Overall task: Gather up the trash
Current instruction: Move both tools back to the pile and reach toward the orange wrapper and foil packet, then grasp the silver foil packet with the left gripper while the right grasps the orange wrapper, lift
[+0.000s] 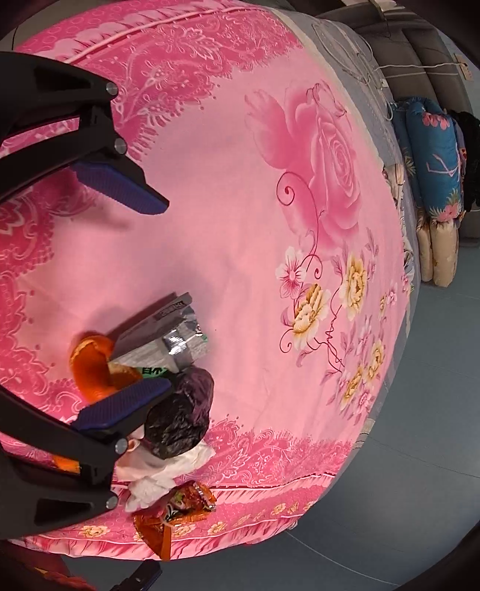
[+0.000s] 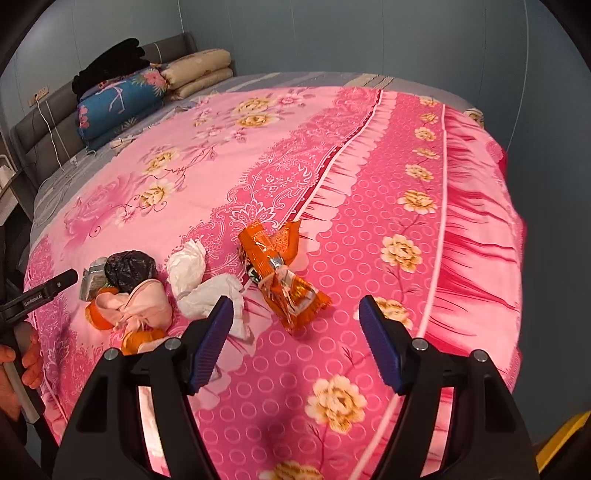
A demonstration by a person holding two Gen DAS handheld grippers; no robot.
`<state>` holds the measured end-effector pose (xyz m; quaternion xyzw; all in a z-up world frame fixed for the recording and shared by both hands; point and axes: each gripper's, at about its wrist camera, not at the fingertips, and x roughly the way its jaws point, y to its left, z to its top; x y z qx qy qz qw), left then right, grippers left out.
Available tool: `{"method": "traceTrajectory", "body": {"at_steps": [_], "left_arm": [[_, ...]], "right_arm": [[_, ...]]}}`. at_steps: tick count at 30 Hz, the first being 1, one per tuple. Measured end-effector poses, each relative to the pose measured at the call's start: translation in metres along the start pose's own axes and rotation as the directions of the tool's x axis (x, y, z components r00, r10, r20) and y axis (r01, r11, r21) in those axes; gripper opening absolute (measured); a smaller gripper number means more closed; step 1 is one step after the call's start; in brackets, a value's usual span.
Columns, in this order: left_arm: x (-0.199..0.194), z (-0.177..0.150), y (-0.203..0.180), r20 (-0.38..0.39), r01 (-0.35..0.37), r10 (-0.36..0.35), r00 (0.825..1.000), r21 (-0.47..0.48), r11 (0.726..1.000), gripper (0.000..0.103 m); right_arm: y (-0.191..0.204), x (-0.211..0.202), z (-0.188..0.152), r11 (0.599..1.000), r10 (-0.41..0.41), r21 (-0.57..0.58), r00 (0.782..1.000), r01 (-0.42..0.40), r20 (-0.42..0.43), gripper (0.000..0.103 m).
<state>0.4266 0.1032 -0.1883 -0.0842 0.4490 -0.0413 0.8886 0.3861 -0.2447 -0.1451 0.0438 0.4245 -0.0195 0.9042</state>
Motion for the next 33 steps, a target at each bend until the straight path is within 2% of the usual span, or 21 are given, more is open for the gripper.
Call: {"method": "traceTrajectory", "body": {"at_steps": [12, 15, 18, 20, 21, 22, 23, 25, 33], "left_arm": [[0.047, -0.003, -0.011, -0.08, 0.036, -0.034, 0.996, 0.016, 0.999, 0.084], [0.053, -0.004, -0.013, -0.09, 0.044, -0.042, 0.995, 0.016, 0.999, 0.076], [0.053, -0.003, -0.013, -0.094, 0.075, -0.074, 0.993, 0.005, 0.997, 0.06], [0.053, -0.003, -0.015, -0.096, 0.089, -0.087, 0.992, 0.012, 0.996, 0.045], [0.053, -0.003, -0.017, -0.097, 0.101, -0.099, 0.99, 0.017, 0.995, 0.042], [0.052, -0.004, -0.019, -0.098, 0.104, -0.101, 0.99, 0.023, 0.994, 0.038], [0.052, -0.004, -0.02, -0.097, 0.108, -0.105, 0.99, 0.031, 0.994, 0.031], [0.049, -0.004, -0.022, -0.089, 0.111, -0.107, 0.99, 0.039, 0.993, 0.026], [0.036, -0.006, -0.013, -0.072, 0.129, -0.128, 0.989, 0.008, 0.992, 0.024]], "right_arm": [[0.01, 0.067, 0.012, 0.999, -0.034, -0.036, 0.994, 0.03, -0.102, 0.067], [0.009, 0.078, 0.01, 0.999, -0.027, -0.026, 0.991, 0.023, -0.133, 0.067], [0.012, 0.087, 0.009, 0.999, -0.028, -0.038, 0.988, 0.023, -0.153, 0.06], [0.015, 0.09, 0.008, 0.999, -0.03, -0.044, 0.988, 0.024, -0.153, 0.056], [0.015, 0.091, 0.008, 0.999, -0.022, -0.036, 0.987, 0.016, -0.157, 0.053], [0.016, 0.092, 0.008, 0.999, -0.018, -0.032, 0.987, 0.013, -0.162, 0.046], [0.016, 0.093, 0.008, 1.0, -0.015, -0.027, 0.986, 0.01, -0.166, 0.045], [0.017, 0.094, 0.008, 1.0, -0.007, -0.019, 0.985, 0.004, -0.171, 0.036], [0.02, 0.075, 0.009, 1.0, 0.028, 0.002, 0.99, -0.028, -0.139, 0.027]]}}
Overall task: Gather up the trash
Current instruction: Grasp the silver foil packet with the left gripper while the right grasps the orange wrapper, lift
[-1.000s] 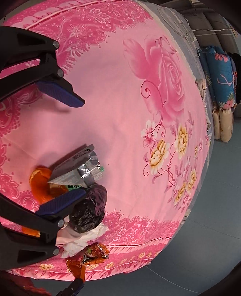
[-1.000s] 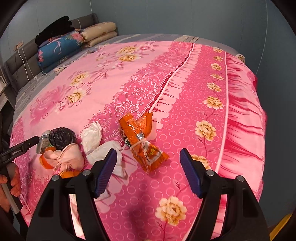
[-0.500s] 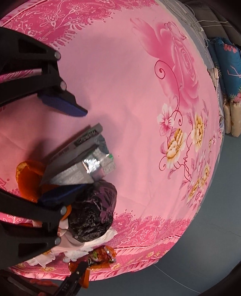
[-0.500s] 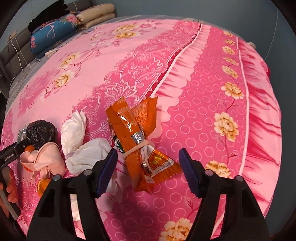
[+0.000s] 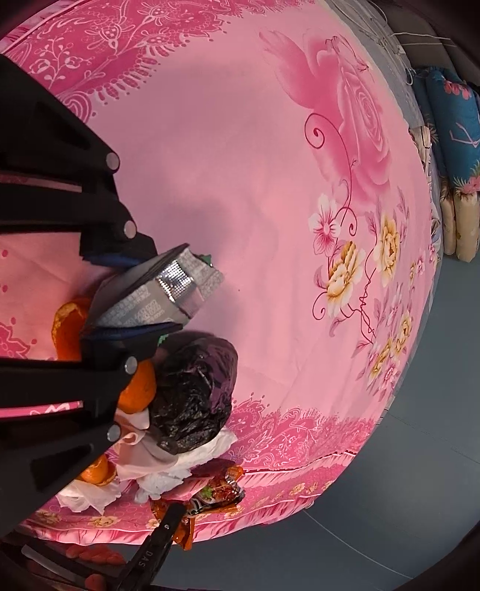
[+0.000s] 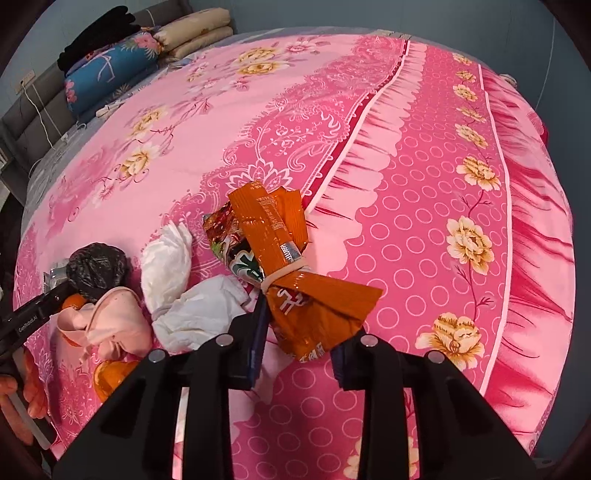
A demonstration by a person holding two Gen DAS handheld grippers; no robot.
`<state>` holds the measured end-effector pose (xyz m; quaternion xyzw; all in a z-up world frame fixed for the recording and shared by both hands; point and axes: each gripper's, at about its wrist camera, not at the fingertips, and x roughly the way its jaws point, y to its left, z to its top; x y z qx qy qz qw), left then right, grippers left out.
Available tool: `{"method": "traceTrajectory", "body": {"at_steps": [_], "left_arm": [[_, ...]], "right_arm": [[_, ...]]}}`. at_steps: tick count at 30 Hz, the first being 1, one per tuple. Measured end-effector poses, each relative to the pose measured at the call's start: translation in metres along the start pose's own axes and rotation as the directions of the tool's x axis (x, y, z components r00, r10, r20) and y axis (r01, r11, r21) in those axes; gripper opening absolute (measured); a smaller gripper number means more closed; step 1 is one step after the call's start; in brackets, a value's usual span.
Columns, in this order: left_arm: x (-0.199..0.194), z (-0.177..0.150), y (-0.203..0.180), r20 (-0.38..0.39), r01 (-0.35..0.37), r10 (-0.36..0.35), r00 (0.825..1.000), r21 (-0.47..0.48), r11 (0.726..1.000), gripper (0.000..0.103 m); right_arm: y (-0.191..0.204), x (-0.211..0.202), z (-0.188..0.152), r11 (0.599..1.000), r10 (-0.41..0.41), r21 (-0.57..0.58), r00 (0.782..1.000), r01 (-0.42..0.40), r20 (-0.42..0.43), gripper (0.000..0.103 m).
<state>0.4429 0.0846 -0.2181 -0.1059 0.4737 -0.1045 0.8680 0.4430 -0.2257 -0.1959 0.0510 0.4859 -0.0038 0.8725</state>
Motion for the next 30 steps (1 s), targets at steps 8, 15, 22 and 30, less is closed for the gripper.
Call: {"method": "traceTrajectory", "body": {"at_steps": [8, 15, 22, 30], "left_arm": [[-0.035, 0.001, 0.007, 0.051, -0.017, 0.019, 0.999, -0.022, 1.0, 0.024], [-0.06, -0.01, 0.007, 0.065, -0.04, 0.041, 0.997, -0.026, 0.999, 0.024], [-0.085, -0.022, -0.002, 0.086, -0.039, 0.041, 0.995, -0.027, 0.999, 0.024], [-0.114, -0.042, -0.023, 0.11, -0.02, 0.023, 0.994, -0.024, 1.0, 0.024]], "right_arm": [[0.003, -0.038, -0.006, 1.0, 0.011, -0.015, 0.998, -0.01, 0.065, 0.026], [-0.001, -0.073, -0.019, 0.999, 0.035, 0.0, 0.994, -0.035, 0.101, 0.026], [-0.012, -0.11, -0.044, 0.996, 0.069, 0.039, 0.989, -0.075, 0.129, 0.026], [-0.025, -0.158, -0.078, 0.988, 0.125, 0.065, 0.979, -0.137, 0.16, 0.026]]}}
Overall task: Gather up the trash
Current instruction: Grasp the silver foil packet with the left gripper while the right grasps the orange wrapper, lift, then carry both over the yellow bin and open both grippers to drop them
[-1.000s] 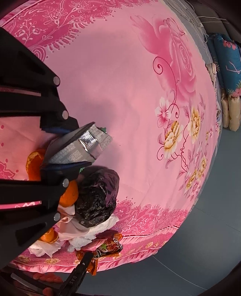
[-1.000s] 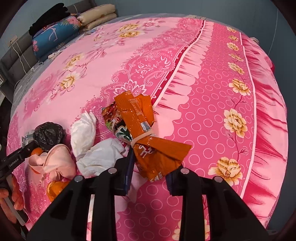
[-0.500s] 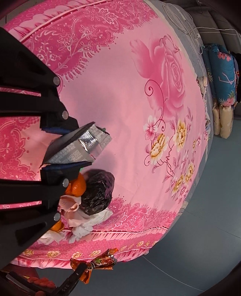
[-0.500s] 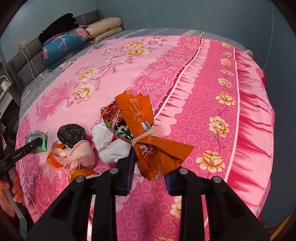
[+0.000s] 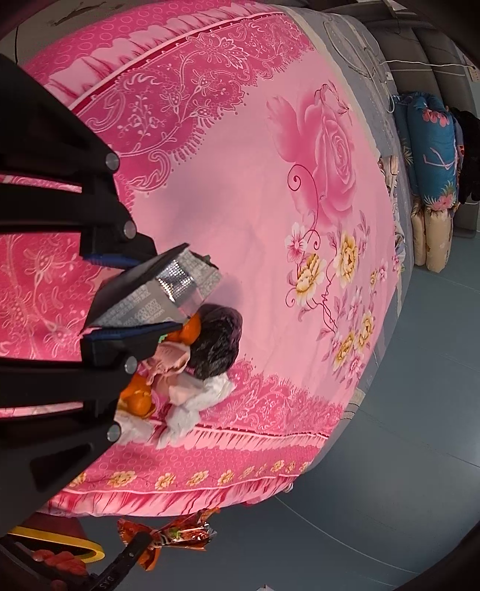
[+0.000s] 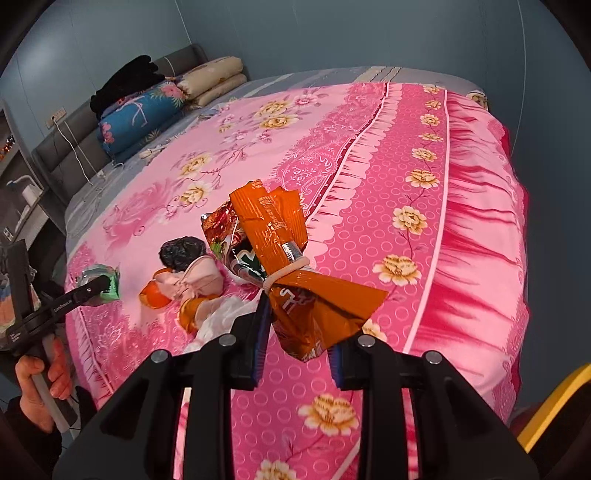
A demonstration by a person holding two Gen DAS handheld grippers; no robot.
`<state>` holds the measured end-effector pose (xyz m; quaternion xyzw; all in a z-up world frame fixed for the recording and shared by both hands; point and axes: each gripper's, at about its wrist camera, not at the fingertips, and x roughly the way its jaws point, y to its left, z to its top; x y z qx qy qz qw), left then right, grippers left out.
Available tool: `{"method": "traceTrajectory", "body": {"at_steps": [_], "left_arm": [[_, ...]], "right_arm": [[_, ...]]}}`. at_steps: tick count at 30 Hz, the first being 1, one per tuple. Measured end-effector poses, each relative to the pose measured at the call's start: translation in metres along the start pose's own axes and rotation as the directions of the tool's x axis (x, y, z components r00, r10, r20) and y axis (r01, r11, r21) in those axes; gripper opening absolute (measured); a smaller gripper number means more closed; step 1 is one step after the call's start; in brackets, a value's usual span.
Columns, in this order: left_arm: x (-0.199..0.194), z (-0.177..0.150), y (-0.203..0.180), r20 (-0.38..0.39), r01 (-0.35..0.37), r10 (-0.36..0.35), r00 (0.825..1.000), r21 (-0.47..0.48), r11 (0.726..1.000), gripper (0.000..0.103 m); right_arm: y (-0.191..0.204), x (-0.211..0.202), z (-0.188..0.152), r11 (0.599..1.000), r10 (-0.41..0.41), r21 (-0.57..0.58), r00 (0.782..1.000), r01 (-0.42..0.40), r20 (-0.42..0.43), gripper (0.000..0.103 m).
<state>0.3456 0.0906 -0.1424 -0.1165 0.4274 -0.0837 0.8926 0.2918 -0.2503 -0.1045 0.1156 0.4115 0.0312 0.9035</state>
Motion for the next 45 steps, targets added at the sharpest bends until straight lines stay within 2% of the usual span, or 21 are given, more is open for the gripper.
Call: {"method": "traceTrajectory", "body": {"at_steps": [10, 18, 27, 33, 45], "left_arm": [[-0.04, -0.013, -0.042, 0.037, 0.051, -0.052, 0.998, 0.039, 0.998, 0.024], [-0.057, -0.024, -0.083, 0.045, 0.096, -0.1, 0.994, 0.094, 0.991, 0.024], [-0.075, -0.042, -0.136, 0.042, 0.144, -0.153, 0.987, 0.171, 0.975, 0.024], [-0.091, -0.056, -0.177, 0.046, 0.184, -0.2, 0.979, 0.242, 0.953, 0.024], [-0.114, -0.084, -0.258, 0.014, 0.266, -0.293, 0.956, 0.376, 0.888, 0.024]], "right_arm": [[-0.011, -0.067, -0.022, 0.998, 0.06, 0.031, 0.996, -0.062, 0.065, 0.026], [-0.021, -0.116, -0.033, 0.998, 0.054, 0.033, 0.989, -0.059, 0.135, 0.027], [-0.05, -0.159, -0.048, 0.998, 0.006, 0.064, 0.982, -0.019, 0.19, 0.027], [-0.076, -0.182, -0.062, 0.995, -0.026, 0.104, 0.977, 0.004, 0.213, 0.027], [-0.133, -0.226, -0.1, 0.976, -0.128, 0.203, 0.957, 0.075, 0.261, 0.027]]}}
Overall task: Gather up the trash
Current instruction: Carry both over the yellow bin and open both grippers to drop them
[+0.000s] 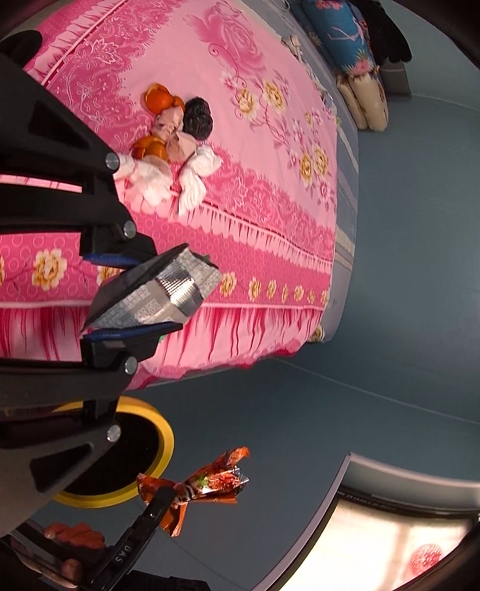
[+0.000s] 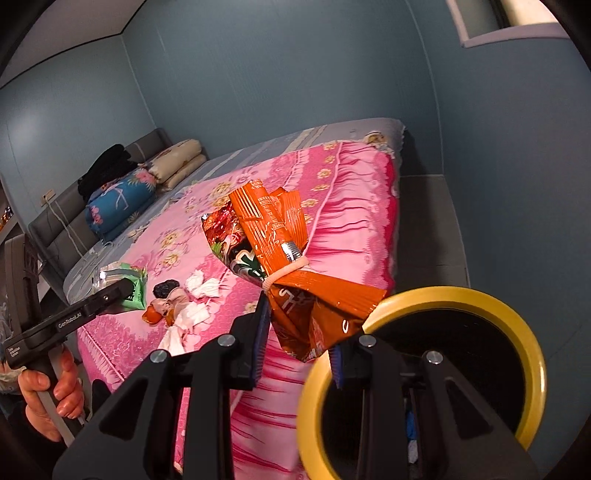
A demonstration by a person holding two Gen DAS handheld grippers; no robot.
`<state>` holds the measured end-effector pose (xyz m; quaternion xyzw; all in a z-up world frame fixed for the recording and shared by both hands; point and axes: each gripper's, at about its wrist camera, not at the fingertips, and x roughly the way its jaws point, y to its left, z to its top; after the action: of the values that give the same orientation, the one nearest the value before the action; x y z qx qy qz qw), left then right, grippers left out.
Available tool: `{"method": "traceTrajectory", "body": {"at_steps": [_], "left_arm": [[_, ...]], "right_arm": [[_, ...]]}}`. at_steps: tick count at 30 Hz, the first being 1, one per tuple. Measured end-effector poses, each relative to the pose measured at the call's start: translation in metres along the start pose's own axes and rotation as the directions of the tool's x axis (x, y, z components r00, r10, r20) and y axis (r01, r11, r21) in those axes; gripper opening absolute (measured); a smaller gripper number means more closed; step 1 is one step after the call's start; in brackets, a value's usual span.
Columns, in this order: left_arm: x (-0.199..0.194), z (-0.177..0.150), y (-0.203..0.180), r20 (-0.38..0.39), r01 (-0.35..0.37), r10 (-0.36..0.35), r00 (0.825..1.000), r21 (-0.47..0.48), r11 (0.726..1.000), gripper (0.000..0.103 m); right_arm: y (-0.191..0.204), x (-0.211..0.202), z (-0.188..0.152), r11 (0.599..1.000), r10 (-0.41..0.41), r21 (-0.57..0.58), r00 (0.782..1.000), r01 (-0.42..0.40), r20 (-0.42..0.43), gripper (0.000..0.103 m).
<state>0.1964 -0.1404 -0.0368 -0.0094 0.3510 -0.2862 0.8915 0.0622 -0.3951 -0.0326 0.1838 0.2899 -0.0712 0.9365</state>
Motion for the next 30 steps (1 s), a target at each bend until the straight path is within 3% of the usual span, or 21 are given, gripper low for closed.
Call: {"method": "traceTrajectory", "body": {"at_steps": [13, 30], "left_arm": [[0.034, -0.01, -0.067, -0.067, 0.079, -0.072, 0.995, 0.107, 0.991, 0.024], [0.071, -0.039, -0.139, -0.171, 0.173, -0.138, 0.975, 0.208, 0.963, 0.024]], "right_arm": [[-0.063, -0.016, -0.017, 0.987, -0.094, 0.132, 0.996, 0.093, 0.001, 0.028], [-0.109, -0.005, -0.046, 0.957, -0.165, 0.226, 0.982, 0.182, -0.091, 0.028]]}}
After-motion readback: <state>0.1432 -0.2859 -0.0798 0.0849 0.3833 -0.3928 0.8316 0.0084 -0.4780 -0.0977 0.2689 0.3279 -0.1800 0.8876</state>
